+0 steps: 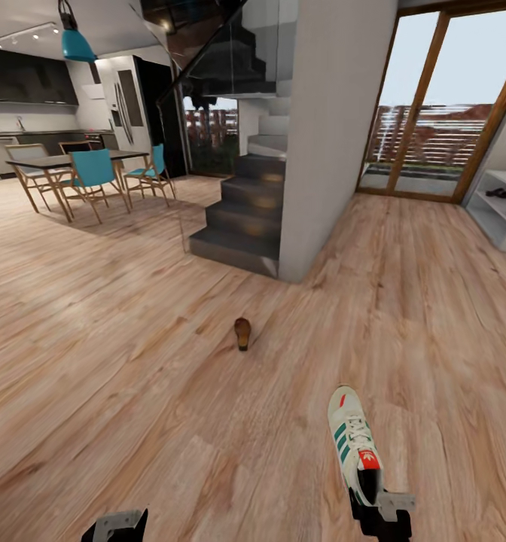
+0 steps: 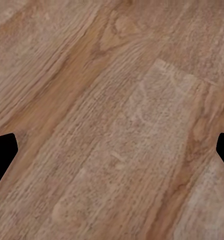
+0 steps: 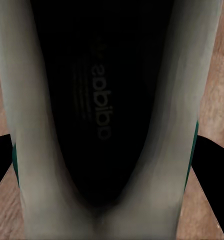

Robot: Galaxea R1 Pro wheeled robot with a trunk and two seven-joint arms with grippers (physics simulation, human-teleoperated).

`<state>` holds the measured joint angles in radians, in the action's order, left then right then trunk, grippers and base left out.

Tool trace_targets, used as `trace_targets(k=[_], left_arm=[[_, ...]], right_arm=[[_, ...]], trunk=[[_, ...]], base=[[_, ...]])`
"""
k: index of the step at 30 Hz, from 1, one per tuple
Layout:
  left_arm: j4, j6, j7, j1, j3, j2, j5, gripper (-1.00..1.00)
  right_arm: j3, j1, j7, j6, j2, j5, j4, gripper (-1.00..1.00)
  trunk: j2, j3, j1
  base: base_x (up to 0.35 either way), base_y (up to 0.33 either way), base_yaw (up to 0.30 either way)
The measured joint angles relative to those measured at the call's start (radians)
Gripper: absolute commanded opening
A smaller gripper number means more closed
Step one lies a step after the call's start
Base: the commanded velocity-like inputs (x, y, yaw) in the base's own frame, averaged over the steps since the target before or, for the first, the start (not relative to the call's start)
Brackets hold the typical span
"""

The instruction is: Pick up the two gym shoes and the two sandals from the corridor floor and place them onto the hallstand (shoe rack) in the corridor, making sure they are on the rack and not on the floor. Arrange them so the two gym shoes are next to each other and the two sandals are next to each other.

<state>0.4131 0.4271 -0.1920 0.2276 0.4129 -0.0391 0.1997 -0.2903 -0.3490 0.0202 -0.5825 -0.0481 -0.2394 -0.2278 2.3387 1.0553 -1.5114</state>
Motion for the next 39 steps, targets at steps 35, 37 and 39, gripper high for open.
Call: trace_targets(k=[35,37,39], left_arm=[[0.0,0.0,0.0,0.0,0.0,0.0,0.0,1.0],[0.0,0.0,0.0,0.0,0.0,0.0,0.0,1.0],[0.0,0.0,0.0,0.0,0.0,0.0,0.0,1.0]], right_arm=[[0.0,0.0,0.0,0.0,0.0,0.001,-0.001,-1.0],[0.0,0.0,0.0,0.0,0.0,0.001,-0.002,-1.0],[0.0,0.0,0.0,0.0,0.0,0.001,-0.002,-1.0]], trunk=[[0.0,0.0,0.0],[0.0,0.0,0.0],[0.0,0.0,0.0]], base=[[0.314,-0.123,0.049],[0.293,-0.144,0.032],[0.293,-0.144,0.016]])
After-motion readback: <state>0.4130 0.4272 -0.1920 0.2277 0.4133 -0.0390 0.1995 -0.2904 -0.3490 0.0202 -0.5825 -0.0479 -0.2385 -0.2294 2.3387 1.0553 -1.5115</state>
